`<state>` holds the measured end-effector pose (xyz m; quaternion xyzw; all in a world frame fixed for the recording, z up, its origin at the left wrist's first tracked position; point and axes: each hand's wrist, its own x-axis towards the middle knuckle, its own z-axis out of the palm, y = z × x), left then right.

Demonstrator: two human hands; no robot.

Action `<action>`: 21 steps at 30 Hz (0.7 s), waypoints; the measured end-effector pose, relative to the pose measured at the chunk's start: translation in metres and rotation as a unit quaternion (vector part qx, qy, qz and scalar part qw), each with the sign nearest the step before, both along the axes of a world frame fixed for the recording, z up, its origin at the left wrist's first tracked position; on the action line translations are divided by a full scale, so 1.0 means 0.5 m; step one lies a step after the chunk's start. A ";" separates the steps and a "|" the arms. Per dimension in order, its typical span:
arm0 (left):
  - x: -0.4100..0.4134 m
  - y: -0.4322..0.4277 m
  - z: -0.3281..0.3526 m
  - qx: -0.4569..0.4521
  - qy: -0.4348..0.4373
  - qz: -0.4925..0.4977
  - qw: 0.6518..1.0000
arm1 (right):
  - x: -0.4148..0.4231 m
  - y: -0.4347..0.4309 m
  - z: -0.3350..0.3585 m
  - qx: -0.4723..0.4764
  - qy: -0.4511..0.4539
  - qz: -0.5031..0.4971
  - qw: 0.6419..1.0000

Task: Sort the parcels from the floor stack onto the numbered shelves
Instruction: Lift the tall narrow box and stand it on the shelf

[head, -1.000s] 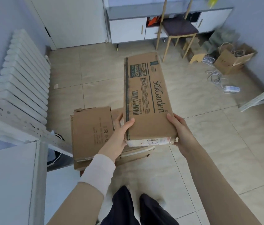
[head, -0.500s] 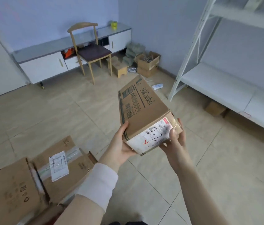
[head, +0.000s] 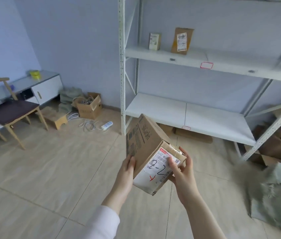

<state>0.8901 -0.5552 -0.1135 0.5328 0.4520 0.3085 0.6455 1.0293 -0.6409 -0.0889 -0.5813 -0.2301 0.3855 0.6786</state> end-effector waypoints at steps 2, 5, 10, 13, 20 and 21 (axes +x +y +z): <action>0.036 0.033 0.021 0.061 0.020 -0.058 0.996 | 0.027 0.021 0.012 0.009 -0.015 -0.024 1.000; 0.081 0.085 0.034 0.095 0.008 -0.137 0.986 | 0.059 0.057 0.029 0.024 -0.042 -0.064 0.997; 0.161 0.173 0.044 0.142 -0.033 -0.180 0.973 | 0.123 0.126 0.075 0.047 -0.093 -0.086 0.991; 0.215 0.203 0.081 0.166 -0.091 -0.185 0.964 | 0.169 0.166 0.099 0.053 -0.120 -0.084 0.988; 0.380 0.269 0.149 0.158 -0.170 -0.201 0.952 | 0.291 0.233 0.137 0.042 -0.188 -0.078 0.978; 0.410 0.278 0.158 0.161 -0.175 -0.205 0.949 | 0.315 0.240 0.142 0.043 -0.184 -0.081 0.979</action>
